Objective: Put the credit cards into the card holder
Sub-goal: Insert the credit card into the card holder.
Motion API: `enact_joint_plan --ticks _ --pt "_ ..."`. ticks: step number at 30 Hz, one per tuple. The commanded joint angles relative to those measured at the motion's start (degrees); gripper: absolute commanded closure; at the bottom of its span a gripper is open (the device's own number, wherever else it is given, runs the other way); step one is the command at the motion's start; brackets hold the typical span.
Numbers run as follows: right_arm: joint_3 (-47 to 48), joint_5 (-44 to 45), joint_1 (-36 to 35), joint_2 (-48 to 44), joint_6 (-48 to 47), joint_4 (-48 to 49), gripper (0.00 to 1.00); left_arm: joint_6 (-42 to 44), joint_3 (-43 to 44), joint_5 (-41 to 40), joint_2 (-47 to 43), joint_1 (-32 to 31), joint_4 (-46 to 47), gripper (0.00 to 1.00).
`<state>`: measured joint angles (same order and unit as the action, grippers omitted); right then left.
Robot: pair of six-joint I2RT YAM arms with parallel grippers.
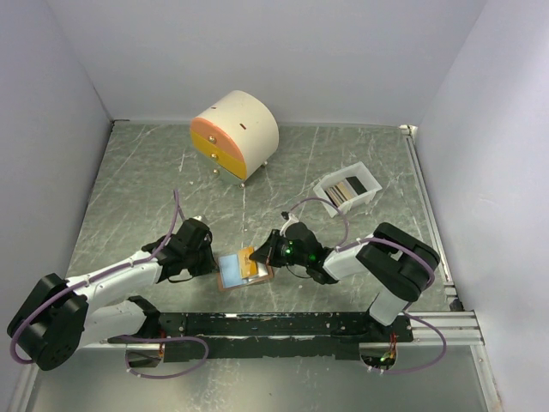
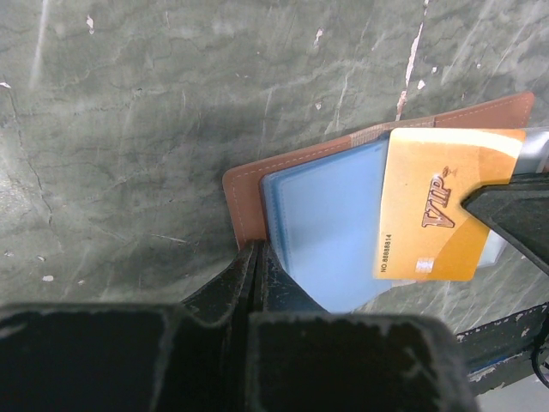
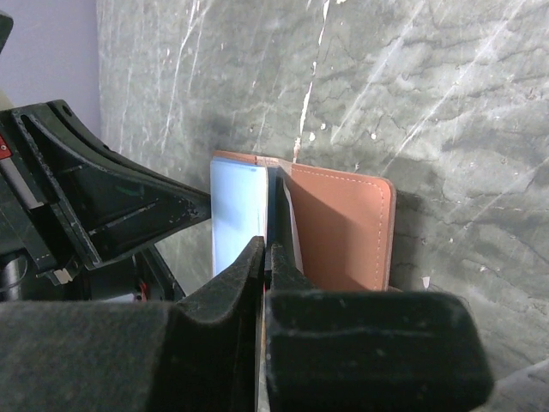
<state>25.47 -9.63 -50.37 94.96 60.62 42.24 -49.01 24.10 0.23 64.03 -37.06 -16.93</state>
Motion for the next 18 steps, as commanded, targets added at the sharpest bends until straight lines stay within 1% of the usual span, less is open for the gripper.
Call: enact_joint_plan --ticks 1,8,18 --pt "-0.81 -1.18 -0.41 1.01 -0.62 0.39 1.0 0.85 -0.02 -1.61 0.61 -0.34 0.21 0.93" --pt "-0.53 -1.43 -0.52 1.54 -0.61 -0.25 1.0 0.94 0.04 -1.53 0.79 -0.33 0.36 0.93" --pt "0.25 -0.69 -0.92 0.21 -1.44 -4.03 1.0 1.11 0.17 -2.22 0.45 -0.3 -0.28 0.93"
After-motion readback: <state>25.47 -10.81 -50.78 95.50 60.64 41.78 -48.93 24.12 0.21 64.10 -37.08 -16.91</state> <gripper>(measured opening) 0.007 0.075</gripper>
